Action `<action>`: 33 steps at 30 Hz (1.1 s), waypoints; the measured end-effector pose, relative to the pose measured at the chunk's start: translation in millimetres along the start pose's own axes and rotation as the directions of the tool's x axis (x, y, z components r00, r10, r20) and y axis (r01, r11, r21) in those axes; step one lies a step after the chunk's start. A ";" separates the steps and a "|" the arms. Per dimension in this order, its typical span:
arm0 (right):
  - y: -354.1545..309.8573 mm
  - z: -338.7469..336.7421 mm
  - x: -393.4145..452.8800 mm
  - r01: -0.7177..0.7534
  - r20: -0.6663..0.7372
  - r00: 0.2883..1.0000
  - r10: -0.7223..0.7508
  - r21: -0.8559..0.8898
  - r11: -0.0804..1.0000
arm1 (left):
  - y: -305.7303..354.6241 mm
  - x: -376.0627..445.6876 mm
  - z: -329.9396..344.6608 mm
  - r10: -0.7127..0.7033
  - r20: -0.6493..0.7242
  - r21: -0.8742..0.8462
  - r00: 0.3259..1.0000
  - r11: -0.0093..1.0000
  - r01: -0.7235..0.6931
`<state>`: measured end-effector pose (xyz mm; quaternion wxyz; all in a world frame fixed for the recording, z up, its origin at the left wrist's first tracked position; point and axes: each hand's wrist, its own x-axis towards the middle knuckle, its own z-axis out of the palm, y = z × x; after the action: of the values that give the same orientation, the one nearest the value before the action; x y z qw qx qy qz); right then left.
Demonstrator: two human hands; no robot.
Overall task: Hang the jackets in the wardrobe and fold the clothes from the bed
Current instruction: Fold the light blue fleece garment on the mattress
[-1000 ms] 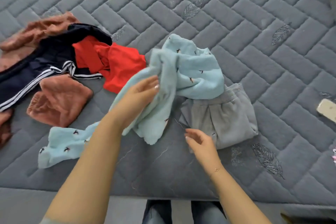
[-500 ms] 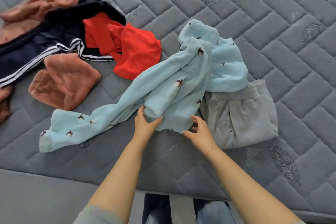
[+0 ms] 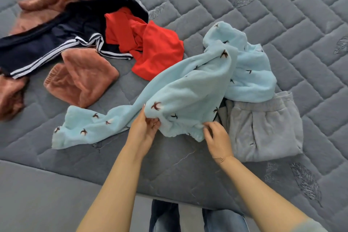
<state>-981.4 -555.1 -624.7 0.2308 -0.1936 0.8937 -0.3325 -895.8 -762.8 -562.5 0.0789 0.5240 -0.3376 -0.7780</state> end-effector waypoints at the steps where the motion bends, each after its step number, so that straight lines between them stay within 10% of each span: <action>1: -3.3 -4.9 -1.7 0.001 -0.008 1.000 0.000 0.053 0.999 | 4.7 -2.0 0.6 0.027 -0.015 0.000 1.000 1.000 -0.027; 6: -26.3 -26.2 -5.2 -0.245 0.031 0.957 0.288 0.617 0.748 | 15.1 -0.1 -7.6 0.076 -0.053 0.069 0.996 0.995 -0.072; 9: -38.7 -34.9 -9.8 -0.318 0.155 0.931 0.329 0.787 0.529 | -7.1 -10.3 -8.7 -0.257 0.012 0.238 0.966 0.939 0.247; 13: -48.8 -39.4 -25.0 -0.291 0.135 0.939 0.317 0.804 0.518 | -46.2 -28.3 10.2 -0.545 0.150 0.036 0.825 0.837 0.546; 18: -53.3 -58.7 -41.1 -0.288 0.067 0.920 0.385 0.784 0.551 | -45.6 -44.4 25.7 -0.213 0.026 -0.158 0.977 0.964 0.214; 24: -105.0 -136.1 -41.5 -0.201 0.099 0.972 0.213 0.820 0.536 | 41.3 -98.6 54.7 0.359 -0.161 0.314 0.919 0.902 -0.297; 29: -180.7 -238.9 -43.7 0.099 0.199 0.969 -0.150 0.243 0.965 | 126.2 -154.0 96.4 0.567 -0.206 0.280 0.797 0.815 -0.507; 33: -230.5 -303.7 -42.0 0.278 0.214 0.954 -0.211 -0.360 0.891 | 188.4 -208.6 132.8 0.635 -0.096 0.161 0.766 0.770 -0.618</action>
<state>-1067.0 -543.1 -251.0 0.2194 -0.3740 0.8870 -0.1588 -963.2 -747.7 -259.4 0.3268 0.4397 -0.5327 -0.6451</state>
